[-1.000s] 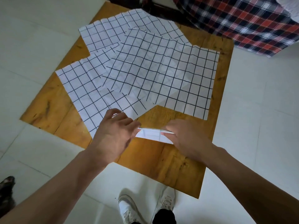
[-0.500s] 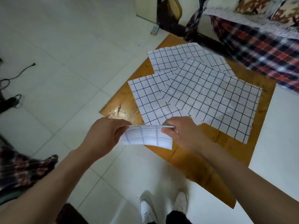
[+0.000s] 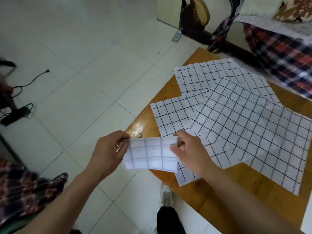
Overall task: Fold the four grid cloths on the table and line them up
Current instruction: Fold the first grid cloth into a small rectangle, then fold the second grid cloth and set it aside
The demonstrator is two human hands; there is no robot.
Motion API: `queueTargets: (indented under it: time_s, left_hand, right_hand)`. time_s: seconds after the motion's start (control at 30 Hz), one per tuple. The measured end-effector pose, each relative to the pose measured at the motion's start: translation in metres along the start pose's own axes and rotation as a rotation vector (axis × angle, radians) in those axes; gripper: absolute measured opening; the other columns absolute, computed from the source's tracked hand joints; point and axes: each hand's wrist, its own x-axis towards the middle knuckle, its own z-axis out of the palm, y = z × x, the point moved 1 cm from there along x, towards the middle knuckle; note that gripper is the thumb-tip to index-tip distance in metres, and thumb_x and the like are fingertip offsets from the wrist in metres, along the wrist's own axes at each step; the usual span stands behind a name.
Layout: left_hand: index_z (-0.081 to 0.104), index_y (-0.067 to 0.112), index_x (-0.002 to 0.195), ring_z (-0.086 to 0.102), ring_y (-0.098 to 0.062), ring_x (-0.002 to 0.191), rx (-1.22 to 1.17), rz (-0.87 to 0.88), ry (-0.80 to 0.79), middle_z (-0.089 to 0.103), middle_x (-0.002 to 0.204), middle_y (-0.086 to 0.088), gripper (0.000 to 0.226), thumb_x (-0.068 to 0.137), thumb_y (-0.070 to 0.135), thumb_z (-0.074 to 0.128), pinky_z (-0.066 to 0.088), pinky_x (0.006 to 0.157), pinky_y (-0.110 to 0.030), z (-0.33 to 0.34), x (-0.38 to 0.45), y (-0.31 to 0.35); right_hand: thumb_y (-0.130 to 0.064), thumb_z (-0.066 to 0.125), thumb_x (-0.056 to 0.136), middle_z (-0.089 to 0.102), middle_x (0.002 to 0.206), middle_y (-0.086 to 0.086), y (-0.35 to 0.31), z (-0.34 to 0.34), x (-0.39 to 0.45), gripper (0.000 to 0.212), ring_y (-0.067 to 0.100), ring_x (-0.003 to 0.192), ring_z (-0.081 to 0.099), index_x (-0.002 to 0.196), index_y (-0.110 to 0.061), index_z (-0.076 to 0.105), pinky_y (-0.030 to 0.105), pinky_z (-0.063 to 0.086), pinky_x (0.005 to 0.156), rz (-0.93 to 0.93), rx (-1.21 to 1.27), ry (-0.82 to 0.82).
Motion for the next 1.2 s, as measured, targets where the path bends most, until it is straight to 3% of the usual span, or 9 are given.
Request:
queueTargets:
  time_s: [0.1, 0.23, 0.43, 0.57, 0.63, 0.77, 0.97, 1.1, 1.2]
  left_hand:
    - [0.065, 0.023, 0.101, 0.064, -0.007, 0.079, -0.009, -0.064, 0.017, 0.068, 0.086, 0.014, 0.015, 0.09, 0.013, 0.067, 0.053, 0.072, -0.029, 0.008, 0.03, -0.01]
    - [0.061, 0.023, 0.108, 0.062, -0.011, 0.077, -0.029, -0.167, -0.012, 0.066, 0.085, 0.004, 0.022, 0.09, 0.013, 0.067, 0.05, 0.069, -0.024, 0.019, 0.06, -0.026]
    - [0.059, 0.022, 0.113, 0.06, -0.011, 0.077, -0.021, -0.194, -0.082, 0.066, 0.085, 0.004, 0.024, 0.091, 0.011, 0.064, 0.044, 0.064, -0.019, 0.041, 0.086, -0.055]
    - [0.064, 0.018, 0.109, 0.06, -0.012, 0.077, 0.007, -0.123, -0.117, 0.068, 0.09, 0.001, 0.022, 0.089, 0.009, 0.066, 0.042, 0.068, -0.019, 0.058, 0.101, -0.071]
    - [0.065, 0.016, 0.109, 0.062, -0.014, 0.084, 0.002, -0.073, -0.095, 0.07, 0.099, 0.002, 0.021, 0.089, 0.01, 0.067, 0.045, 0.074, -0.02, 0.064, 0.107, -0.075]
    - [0.066, 0.015, 0.113, 0.063, -0.019, 0.093, 0.073, 0.014, -0.075, 0.068, 0.109, 0.0, 0.022, 0.091, 0.02, 0.067, 0.051, 0.075, -0.034, 0.068, 0.111, -0.075]
    - [0.069, 0.015, 0.106, 0.061, -0.02, 0.094, 0.051, 0.139, -0.167, 0.067, 0.104, 0.0, 0.02, 0.086, 0.012, 0.07, 0.04, 0.081, -0.026, 0.077, 0.115, -0.059]
    - [0.068, 0.022, 0.105, 0.057, -0.015, 0.1, 0.059, 0.224, -0.256, 0.065, 0.106, 0.006, 0.017, 0.088, 0.02, 0.068, 0.042, 0.083, -0.027, 0.097, 0.116, -0.03]
    - [0.066, 0.022, 0.105, 0.055, -0.016, 0.101, 0.089, 0.33, -0.331, 0.064, 0.106, 0.005, 0.018, 0.087, 0.022, 0.068, 0.048, 0.084, -0.034, 0.121, 0.109, -0.009]
  right_hand:
    - [-0.024, 0.06, 0.089, 0.058, 0.064, -0.007, 0.01, 0.012, 0.02, 0.012, 0.005, 0.054, 0.052, 0.084, -0.031, 0.051, 0.02, 0.038, 0.047, 0.034, -0.068, -0.096]
    - [-0.027, 0.053, 0.091, 0.051, 0.059, -0.002, 0.016, 0.032, 0.041, 0.017, 0.008, 0.049, 0.042, 0.075, -0.021, 0.047, 0.028, 0.034, 0.046, 0.063, -0.151, -0.154]
    - [-0.034, 0.055, 0.092, 0.044, 0.061, -0.009, 0.031, 0.062, 0.059, 0.02, 0.007, 0.052, 0.043, 0.078, -0.029, 0.041, 0.021, 0.031, 0.05, 0.12, -0.22, -0.195]
    - [-0.035, 0.057, 0.09, 0.055, 0.081, -0.01, 0.034, 0.073, 0.062, 0.012, 0.008, 0.073, 0.053, 0.092, -0.024, 0.054, 0.026, 0.045, 0.065, 0.129, -0.3, -0.153]
    - [-0.035, 0.059, 0.089, 0.054, 0.096, -0.01, 0.034, 0.072, 0.06, 0.02, 0.008, 0.086, 0.052, 0.106, -0.026, 0.056, 0.029, 0.049, 0.076, 0.161, -0.3, -0.075]
    - [-0.033, 0.062, 0.09, 0.052, 0.105, -0.008, 0.039, 0.063, 0.048, 0.027, 0.008, 0.094, 0.052, 0.115, -0.025, 0.057, 0.027, 0.048, 0.083, 0.223, -0.253, 0.067]
    - [-0.031, 0.063, 0.09, 0.054, 0.114, -0.006, 0.06, 0.045, 0.016, 0.032, 0.003, 0.098, 0.048, 0.121, -0.023, 0.058, 0.019, 0.037, 0.085, 0.36, -0.281, 0.202]
    - [-0.038, 0.071, 0.084, 0.054, 0.13, 0.0, 0.086, 0.04, -0.017, 0.053, 0.015, 0.121, 0.046, 0.131, -0.02, 0.055, 0.029, 0.037, 0.102, 0.427, -0.375, 0.241]
    - [-0.047, 0.074, 0.078, 0.041, 0.148, 0.0, 0.103, 0.045, -0.04, 0.073, 0.019, 0.138, 0.033, 0.141, -0.022, 0.046, 0.038, 0.032, 0.112, 0.509, -0.422, 0.207]
